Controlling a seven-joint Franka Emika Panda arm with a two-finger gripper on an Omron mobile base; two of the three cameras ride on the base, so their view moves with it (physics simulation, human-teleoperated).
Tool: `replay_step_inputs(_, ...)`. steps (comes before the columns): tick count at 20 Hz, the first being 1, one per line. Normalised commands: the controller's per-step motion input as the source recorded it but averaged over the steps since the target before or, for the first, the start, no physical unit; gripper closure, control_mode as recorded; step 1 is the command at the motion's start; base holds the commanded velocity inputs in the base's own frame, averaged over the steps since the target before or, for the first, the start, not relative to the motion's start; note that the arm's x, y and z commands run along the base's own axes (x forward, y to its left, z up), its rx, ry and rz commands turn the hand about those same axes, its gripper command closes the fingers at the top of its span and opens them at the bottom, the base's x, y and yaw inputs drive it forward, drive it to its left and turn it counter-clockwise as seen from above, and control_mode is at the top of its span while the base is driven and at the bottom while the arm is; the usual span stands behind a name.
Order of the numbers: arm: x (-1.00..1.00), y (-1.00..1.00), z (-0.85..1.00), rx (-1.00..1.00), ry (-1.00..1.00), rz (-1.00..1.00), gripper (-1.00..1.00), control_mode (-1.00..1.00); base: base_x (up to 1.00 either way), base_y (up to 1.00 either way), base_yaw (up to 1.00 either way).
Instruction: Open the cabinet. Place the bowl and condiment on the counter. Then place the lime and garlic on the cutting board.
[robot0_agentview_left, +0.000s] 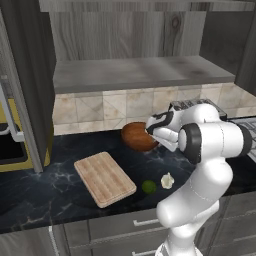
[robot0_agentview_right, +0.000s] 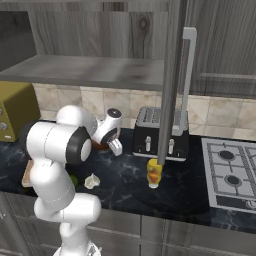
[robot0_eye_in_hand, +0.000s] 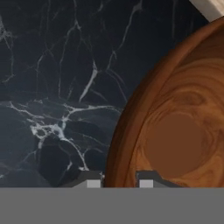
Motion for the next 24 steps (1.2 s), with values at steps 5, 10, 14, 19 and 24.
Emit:
replay_step_inputs(5,0.00,0.04,-0.28,0.00,0.00,0.00,-1.00,-1.00,0.00,0.00,0.00)
replay_step_inputs(10,0.00,0.00,-0.19,0.00,-0.01,0.00,-1.00,-1.00,0.00,0.00,0.00)
replay_step_inputs(14,-0.01,0.05,-0.04,0.00,-0.08,0.00,-1.00,-1.00,0.00,0.00,0.00)
replay_step_inputs(19,-0.33,0.35,0.16,0.00,-0.27,0.02,-1.00,-1.00,0.00,0.00,0.00)
replay_step_inputs(24,-0.59,0.37,0.25,0.00,-0.28,0.03,-1.00,-1.00,0.00,0.00,0.00)
